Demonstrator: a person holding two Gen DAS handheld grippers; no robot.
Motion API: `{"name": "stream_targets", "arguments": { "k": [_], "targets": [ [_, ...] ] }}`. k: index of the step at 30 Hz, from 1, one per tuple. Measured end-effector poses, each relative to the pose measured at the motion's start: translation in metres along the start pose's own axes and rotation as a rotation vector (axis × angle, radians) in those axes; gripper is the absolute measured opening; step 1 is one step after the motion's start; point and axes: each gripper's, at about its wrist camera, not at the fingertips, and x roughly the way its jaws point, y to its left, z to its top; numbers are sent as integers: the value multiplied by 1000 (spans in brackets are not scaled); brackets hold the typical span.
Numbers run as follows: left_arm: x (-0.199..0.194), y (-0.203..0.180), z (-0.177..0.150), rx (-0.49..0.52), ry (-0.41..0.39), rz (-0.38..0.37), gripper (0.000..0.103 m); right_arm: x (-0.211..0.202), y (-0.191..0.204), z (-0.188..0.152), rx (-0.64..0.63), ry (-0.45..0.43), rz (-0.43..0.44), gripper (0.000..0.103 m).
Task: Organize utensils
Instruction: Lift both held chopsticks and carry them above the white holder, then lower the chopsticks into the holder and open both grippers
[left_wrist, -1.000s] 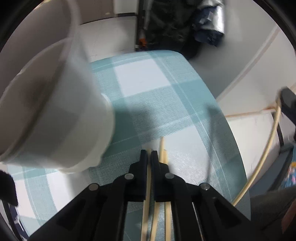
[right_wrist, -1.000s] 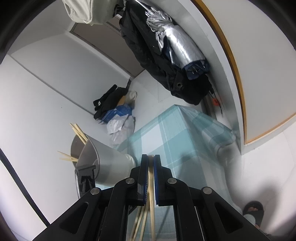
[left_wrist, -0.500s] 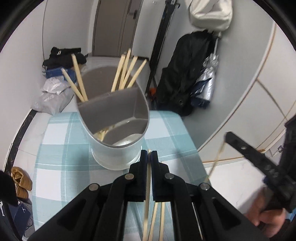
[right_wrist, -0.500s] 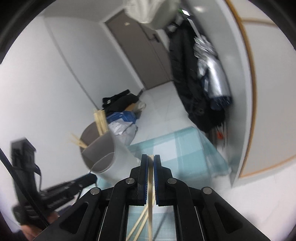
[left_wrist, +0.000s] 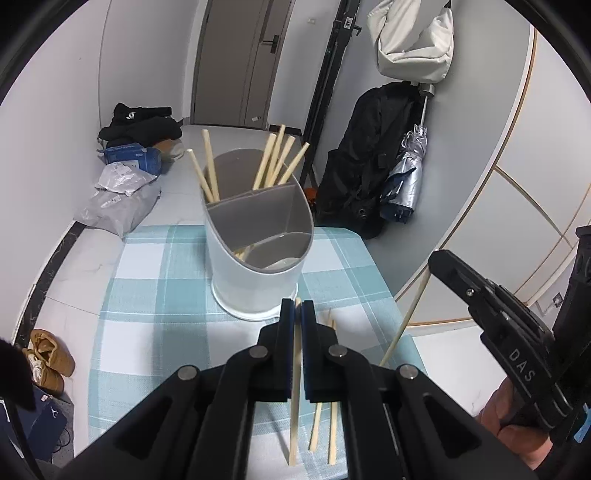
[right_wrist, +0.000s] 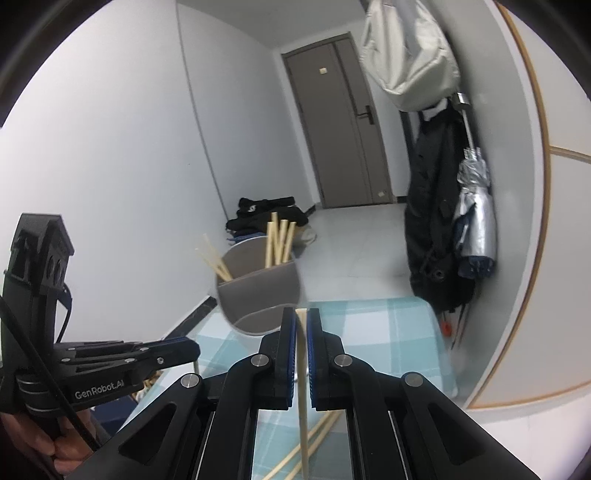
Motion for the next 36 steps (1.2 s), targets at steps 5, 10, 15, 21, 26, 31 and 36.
{"name": "stream_targets", "arguments": {
  "k": [5,10,15,21,26,31,36],
  "targets": [
    [-9,3,8,-1,18,-28,0,5,8,-2,12,7,18,5],
    [-21,6,24,-11,8,-56,0,12,11,0,19,10,32,5],
    [-40,9,54,-36,-33,-111,0,19,8,19,63,2,45,5],
    [-64,15,105,-52,-145,-114,0,16,10,69,83,-67,61,5],
    [-75,26,146,-74,-246,-103,0,18,18,121,70,-149,73,5],
    [-74,37,169,-79,-338,-78,0,32,31,162,30,-227,72,5],
    [-61,43,177,-36,-370,-28,0,53,43,184,-6,-271,79,5]
  ]
}}
